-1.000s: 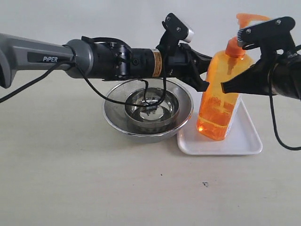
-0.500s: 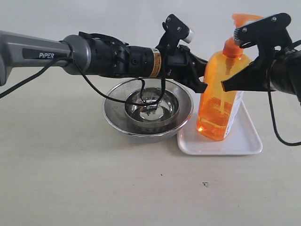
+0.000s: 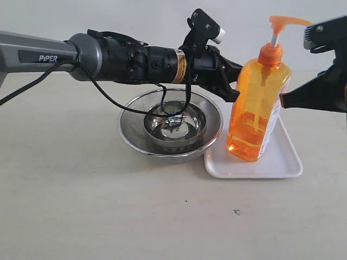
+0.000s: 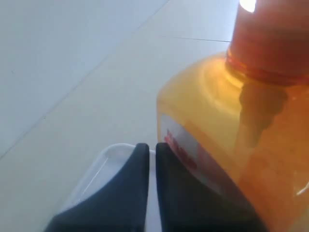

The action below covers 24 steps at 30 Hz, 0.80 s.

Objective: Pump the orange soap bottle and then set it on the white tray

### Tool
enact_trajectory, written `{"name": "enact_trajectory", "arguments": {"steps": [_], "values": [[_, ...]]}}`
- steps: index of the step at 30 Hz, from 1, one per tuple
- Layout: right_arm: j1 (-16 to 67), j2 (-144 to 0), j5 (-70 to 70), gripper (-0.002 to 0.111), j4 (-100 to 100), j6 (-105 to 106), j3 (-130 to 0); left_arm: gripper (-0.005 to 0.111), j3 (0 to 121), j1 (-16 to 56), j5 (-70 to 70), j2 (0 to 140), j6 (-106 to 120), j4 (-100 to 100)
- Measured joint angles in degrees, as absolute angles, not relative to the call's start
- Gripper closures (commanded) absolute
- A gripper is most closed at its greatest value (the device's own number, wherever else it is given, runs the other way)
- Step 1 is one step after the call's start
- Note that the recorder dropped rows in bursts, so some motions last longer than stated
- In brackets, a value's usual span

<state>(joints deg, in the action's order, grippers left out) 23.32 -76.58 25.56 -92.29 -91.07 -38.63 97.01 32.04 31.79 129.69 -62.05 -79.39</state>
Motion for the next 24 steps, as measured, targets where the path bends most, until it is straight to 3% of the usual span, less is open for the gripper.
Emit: {"name": "enact_trajectory", "arguments": {"steps": [7, 24], "values": [[23.3, -74.5, 24.8, 0.108, -98.8, -102.8, -34.6, 0.102, 97.0, 31.5, 31.8, 129.2, -70.4, -88.1], [23.3, -76.7, 20.8, 0.108, -99.7, -101.5, -37.0, 0.102, 97.0, 31.3, 35.4, 128.0, -81.8, -99.6]]}}
